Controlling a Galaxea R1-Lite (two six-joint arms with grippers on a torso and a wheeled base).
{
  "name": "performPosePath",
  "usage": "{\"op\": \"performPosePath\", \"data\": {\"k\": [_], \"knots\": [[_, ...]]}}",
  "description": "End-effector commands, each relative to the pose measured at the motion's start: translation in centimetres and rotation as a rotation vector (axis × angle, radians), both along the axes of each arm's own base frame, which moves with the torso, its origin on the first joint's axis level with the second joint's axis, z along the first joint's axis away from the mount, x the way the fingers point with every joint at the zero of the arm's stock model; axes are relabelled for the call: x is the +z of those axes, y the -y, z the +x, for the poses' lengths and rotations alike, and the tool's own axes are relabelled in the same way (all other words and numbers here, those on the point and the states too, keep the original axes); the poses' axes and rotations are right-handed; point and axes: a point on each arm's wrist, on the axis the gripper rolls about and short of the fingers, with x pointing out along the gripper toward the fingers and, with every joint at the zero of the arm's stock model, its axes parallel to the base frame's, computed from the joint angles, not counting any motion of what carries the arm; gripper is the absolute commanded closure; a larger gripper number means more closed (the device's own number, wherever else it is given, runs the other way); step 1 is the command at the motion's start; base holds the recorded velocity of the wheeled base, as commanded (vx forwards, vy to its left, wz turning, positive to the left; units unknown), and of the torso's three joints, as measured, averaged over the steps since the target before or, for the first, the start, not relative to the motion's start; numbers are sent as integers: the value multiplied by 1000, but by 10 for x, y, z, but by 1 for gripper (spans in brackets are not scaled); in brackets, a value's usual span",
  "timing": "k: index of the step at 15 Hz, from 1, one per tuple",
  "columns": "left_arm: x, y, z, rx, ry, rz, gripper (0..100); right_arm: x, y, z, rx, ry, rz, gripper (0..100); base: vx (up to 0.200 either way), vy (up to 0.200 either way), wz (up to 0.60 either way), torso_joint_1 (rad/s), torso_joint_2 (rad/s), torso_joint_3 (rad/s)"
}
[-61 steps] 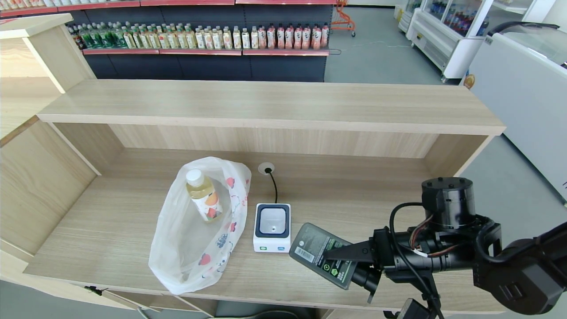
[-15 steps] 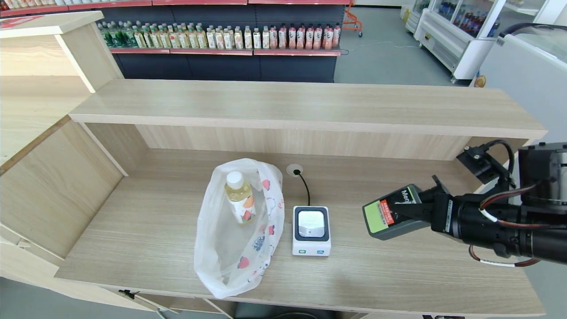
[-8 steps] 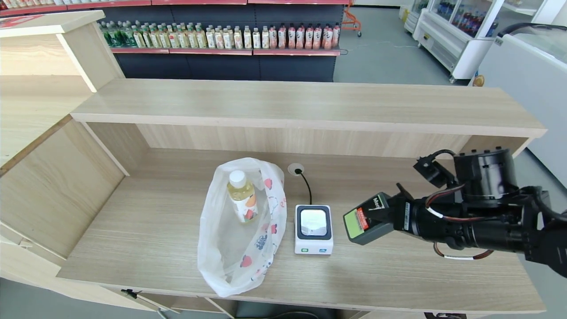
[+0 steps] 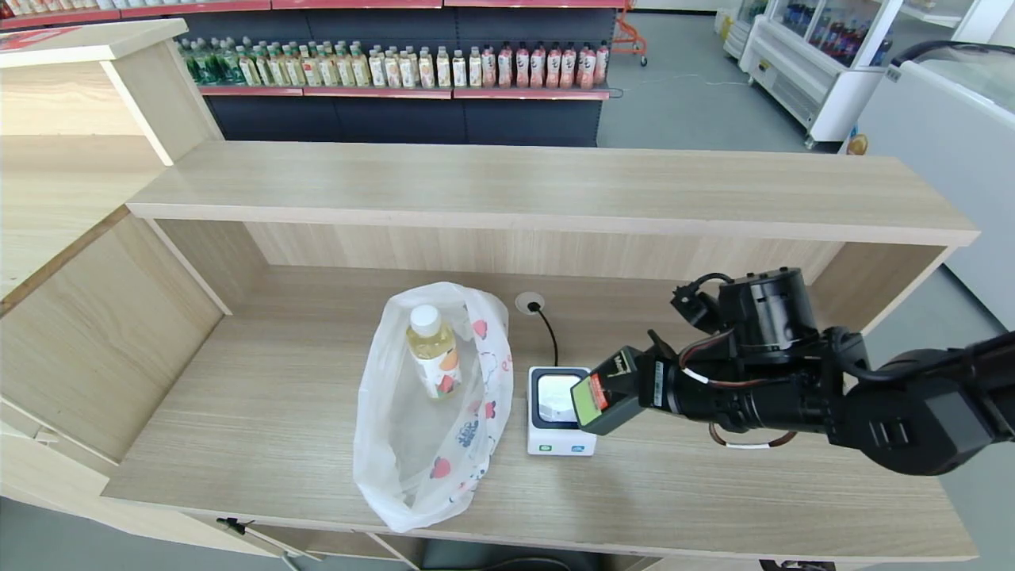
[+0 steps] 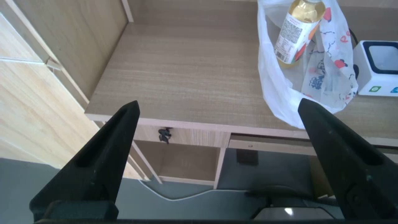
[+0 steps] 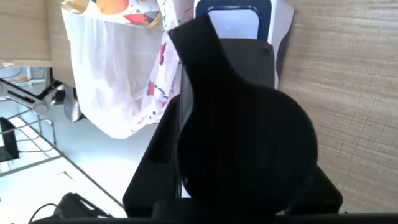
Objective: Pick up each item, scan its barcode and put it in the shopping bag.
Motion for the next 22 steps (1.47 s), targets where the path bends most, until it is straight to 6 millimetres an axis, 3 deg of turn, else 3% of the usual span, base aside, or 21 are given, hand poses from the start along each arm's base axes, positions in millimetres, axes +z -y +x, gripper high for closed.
{"op": "performPosePath", "data": {"k": [1,8,22], "knots": [[0,0,0,0,0,-1,0,-16,-12,15,-4,-12,-45,100,0,0,0,0,0,0],[0,0,0,0,0,-1,0,-25,-39,33,55,32,-63,100,0,0,0,0,0,0],[0,0,0,0,0,-1,0,-33,-51,46,52,43,-75,100,0,0,0,0,0,0]]}}
